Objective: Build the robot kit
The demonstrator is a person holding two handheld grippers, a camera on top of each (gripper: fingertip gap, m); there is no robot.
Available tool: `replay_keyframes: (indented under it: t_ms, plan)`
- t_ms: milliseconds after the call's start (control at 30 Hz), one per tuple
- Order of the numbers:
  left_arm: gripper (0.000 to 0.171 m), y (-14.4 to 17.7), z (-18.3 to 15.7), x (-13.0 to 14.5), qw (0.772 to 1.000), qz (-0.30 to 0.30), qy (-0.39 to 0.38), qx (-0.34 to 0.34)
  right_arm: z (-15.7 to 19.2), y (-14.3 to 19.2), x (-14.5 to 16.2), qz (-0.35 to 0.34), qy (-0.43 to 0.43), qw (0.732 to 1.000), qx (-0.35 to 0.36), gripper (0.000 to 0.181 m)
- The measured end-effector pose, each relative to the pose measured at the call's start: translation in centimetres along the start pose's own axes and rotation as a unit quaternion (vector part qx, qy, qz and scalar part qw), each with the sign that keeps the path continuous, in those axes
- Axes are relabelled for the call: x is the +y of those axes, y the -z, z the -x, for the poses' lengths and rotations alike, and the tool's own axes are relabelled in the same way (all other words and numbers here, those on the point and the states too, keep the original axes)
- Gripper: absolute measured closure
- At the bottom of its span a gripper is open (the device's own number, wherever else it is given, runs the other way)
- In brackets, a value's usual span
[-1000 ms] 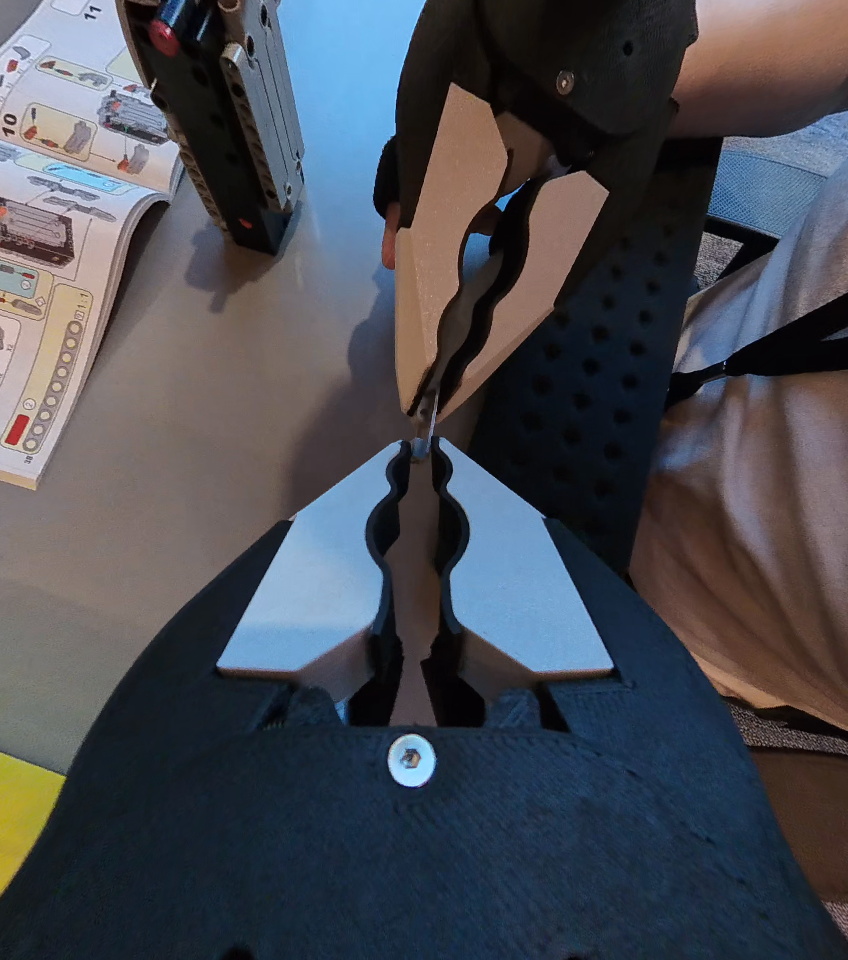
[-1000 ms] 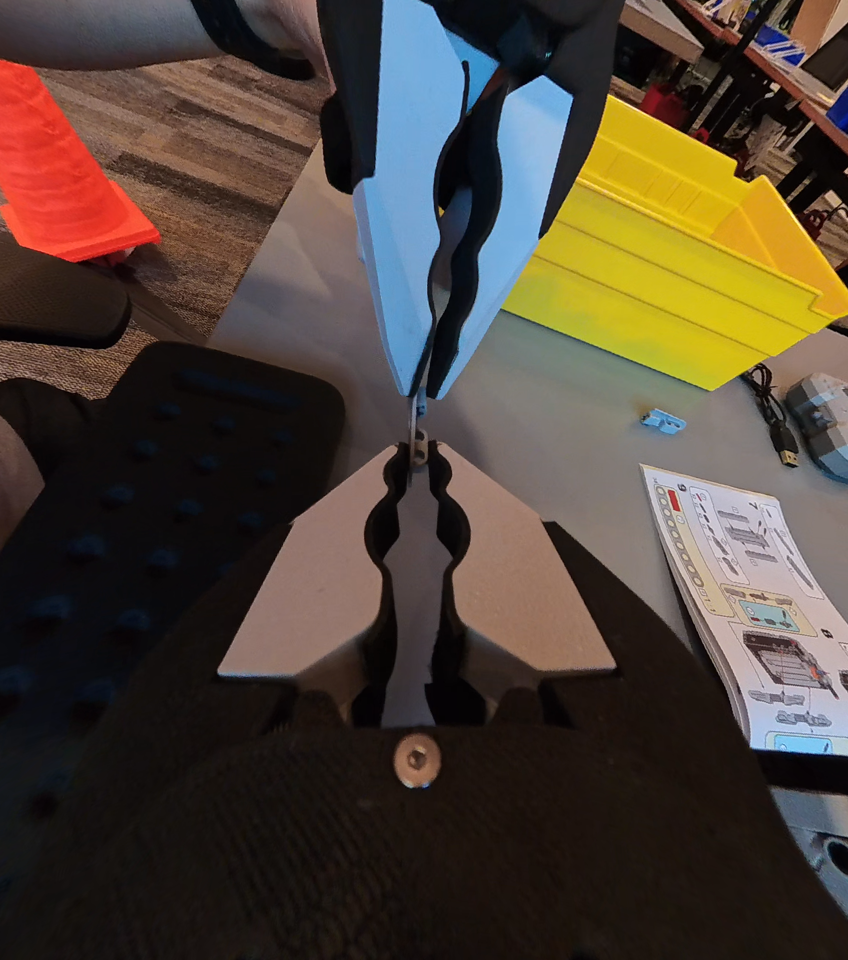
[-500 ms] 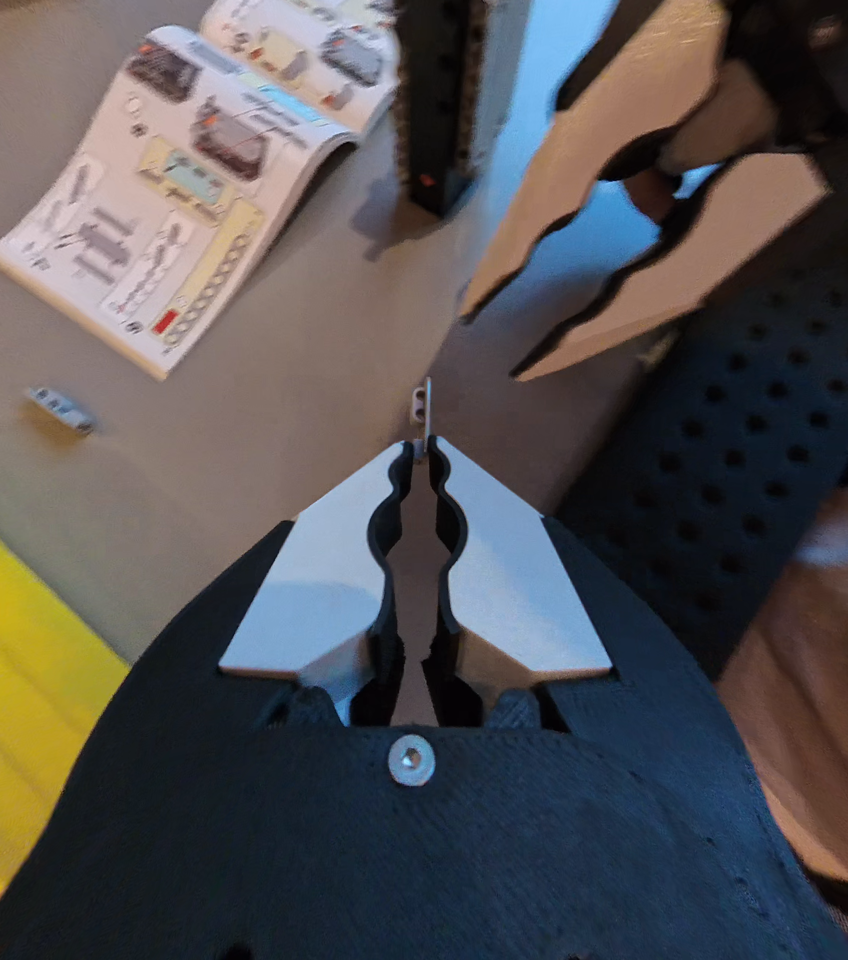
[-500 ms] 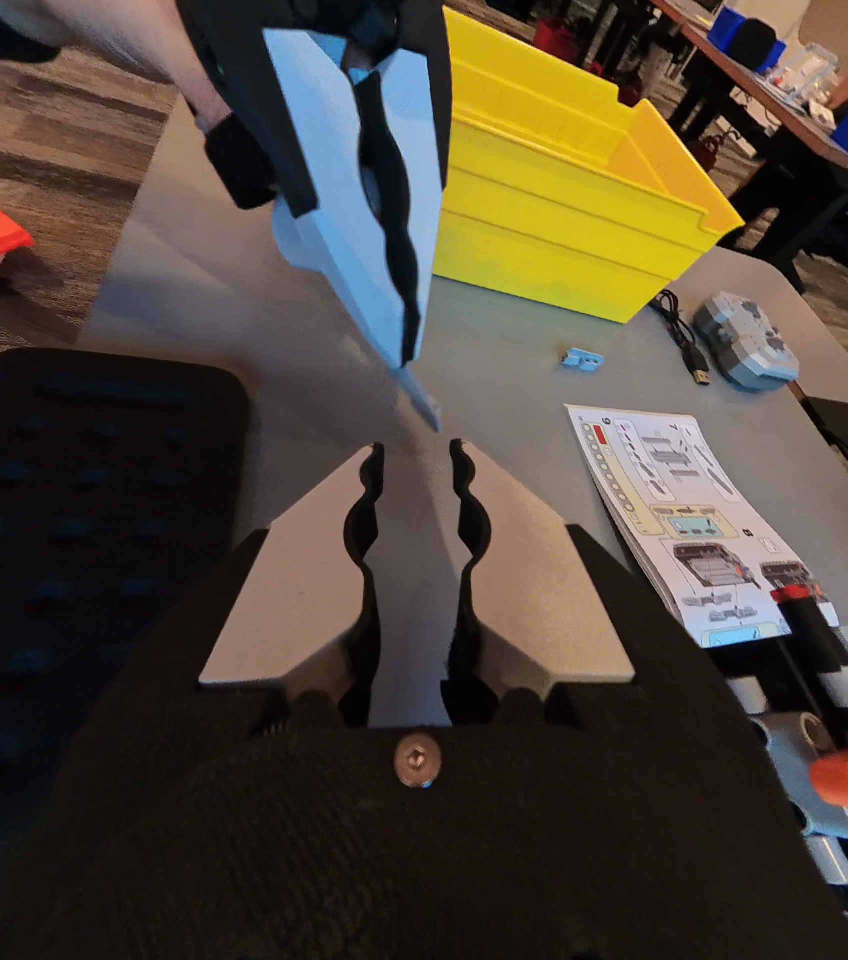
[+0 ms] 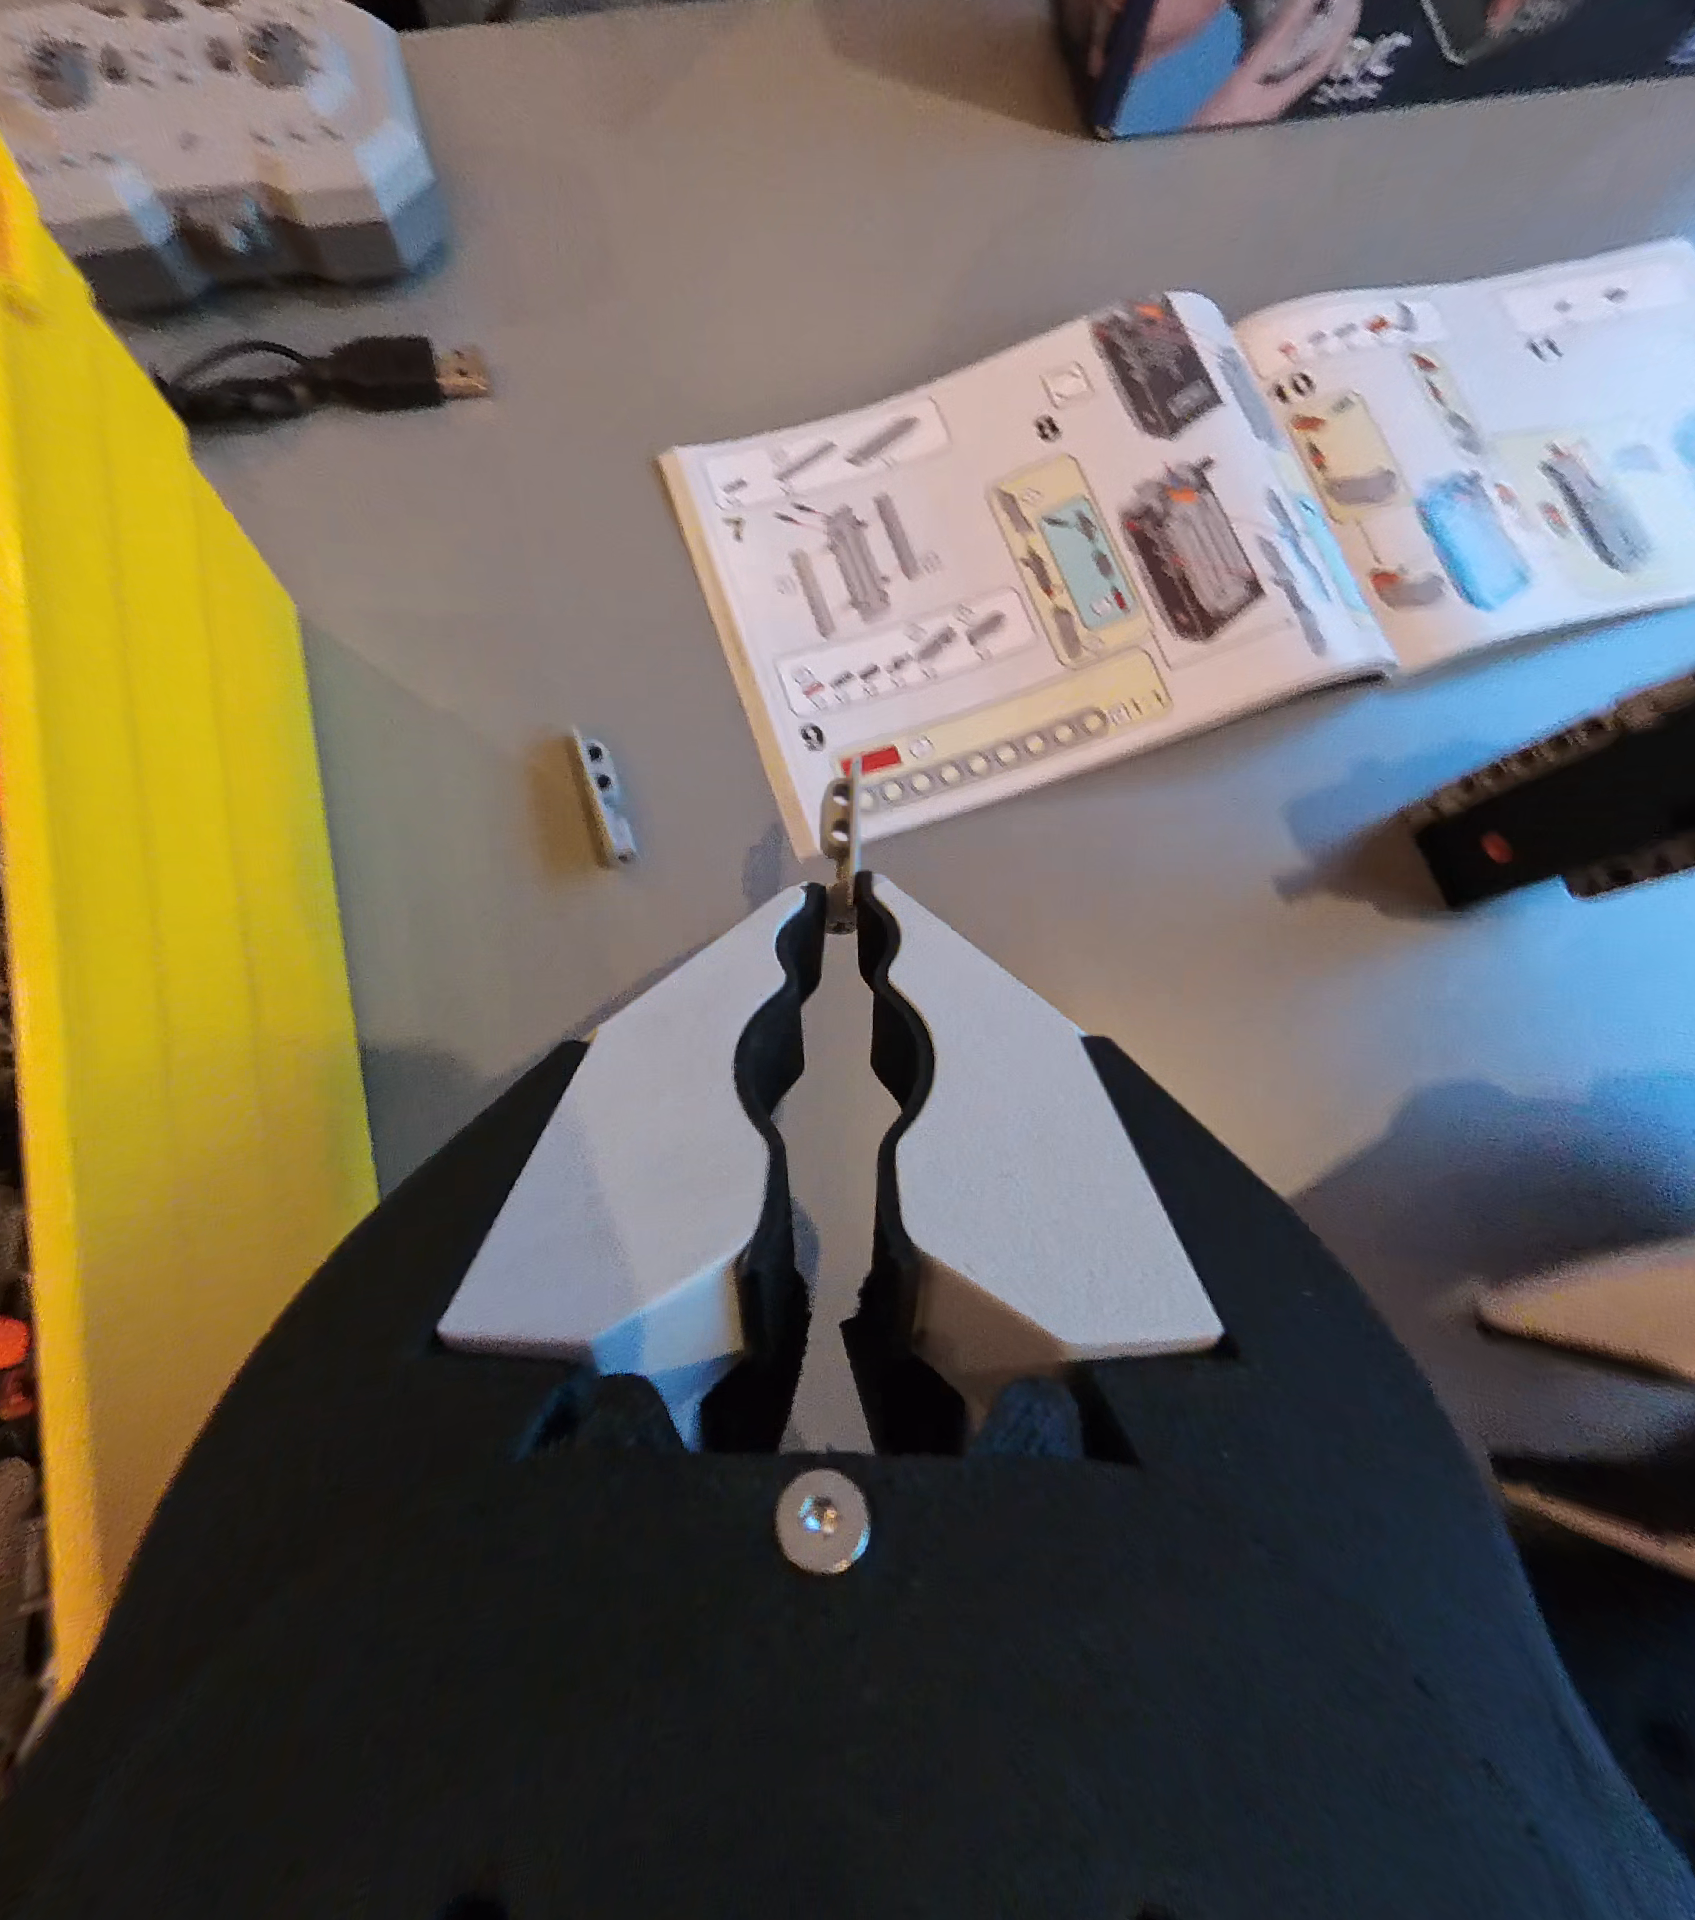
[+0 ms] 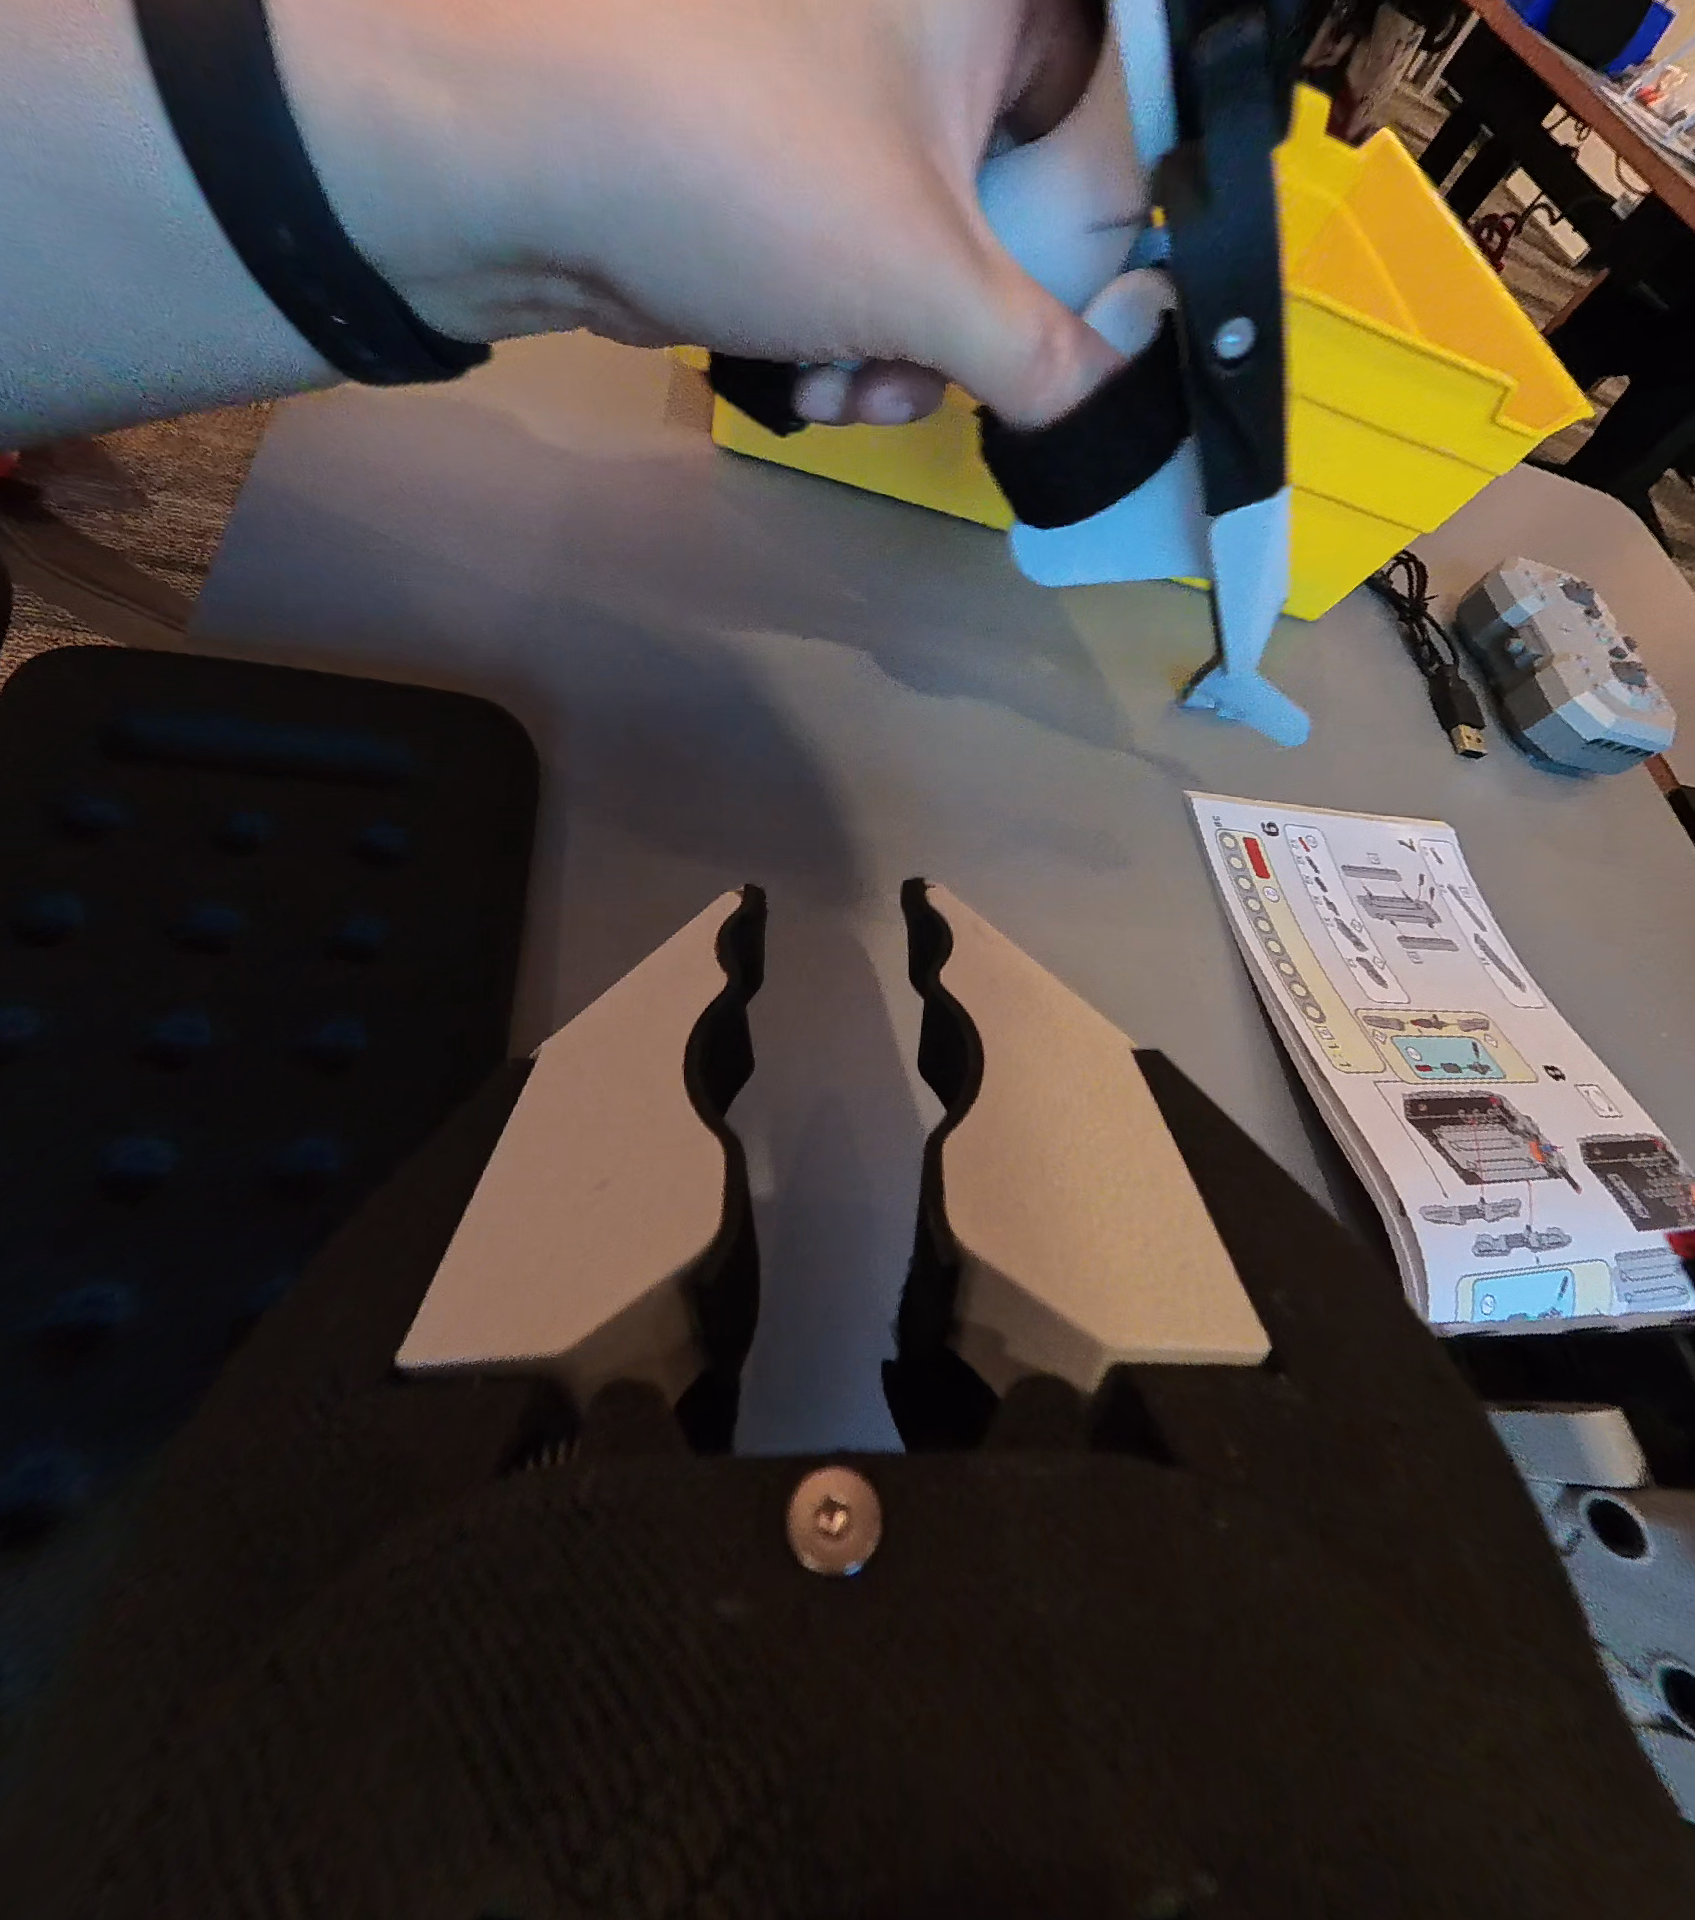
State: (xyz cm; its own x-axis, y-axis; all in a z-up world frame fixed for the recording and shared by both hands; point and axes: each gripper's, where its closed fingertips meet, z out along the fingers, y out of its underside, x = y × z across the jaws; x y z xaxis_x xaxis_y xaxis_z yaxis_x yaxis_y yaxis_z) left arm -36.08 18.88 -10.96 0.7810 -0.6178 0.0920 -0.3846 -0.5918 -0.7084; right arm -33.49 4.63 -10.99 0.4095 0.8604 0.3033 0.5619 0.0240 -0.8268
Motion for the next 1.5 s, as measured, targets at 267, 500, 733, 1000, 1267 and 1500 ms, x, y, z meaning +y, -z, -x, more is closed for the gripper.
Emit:
replay_keyframes:
  t_ms: [267, 500, 733, 1000, 1267, 1500]
  plan:
    - [0.168, -3.3, 1.6, -0.9, 0.998, 0.006, 0.062, -0.012, 0.3, 0.2, -0.3, -0.003, 0.004, 1.000, -0.007, 0.155]
    - [0.168, -4.2, 3.5, -1.1, 0.995, -0.003, 0.096, -0.027, 1.0, 0.2, -0.4, -0.003, 0.018, 1.000, -0.018, 0.155]
    - [0.169, -4.7, 3.3, -0.5, 0.992, 0.000, 0.128, 0.006, 0.9, 0.3, -0.3, -0.004, 0.010, 1.000, -0.021, 0.155]
    - [0.171, -4.9, 3.4, 0.2, 0.991, 0.009, 0.130, 0.007, 1.0, 0.2, -0.1, 0.001, 0.013, 1.000, -0.024, 0.155]
    - [0.171, -5.0, 3.4, 0.1, 0.989, 0.005, 0.144, 0.017, 1.1, 0.1, 0.0, 0.003, 0.014, 1.000, -0.027, 0.155]
    - [0.171, -5.0, 2.9, 0.2, 0.987, 0.005, 0.154, 0.036, 1.3, 0.1, 0.1, 0.006, 0.022, 0.999, -0.029, 0.155]
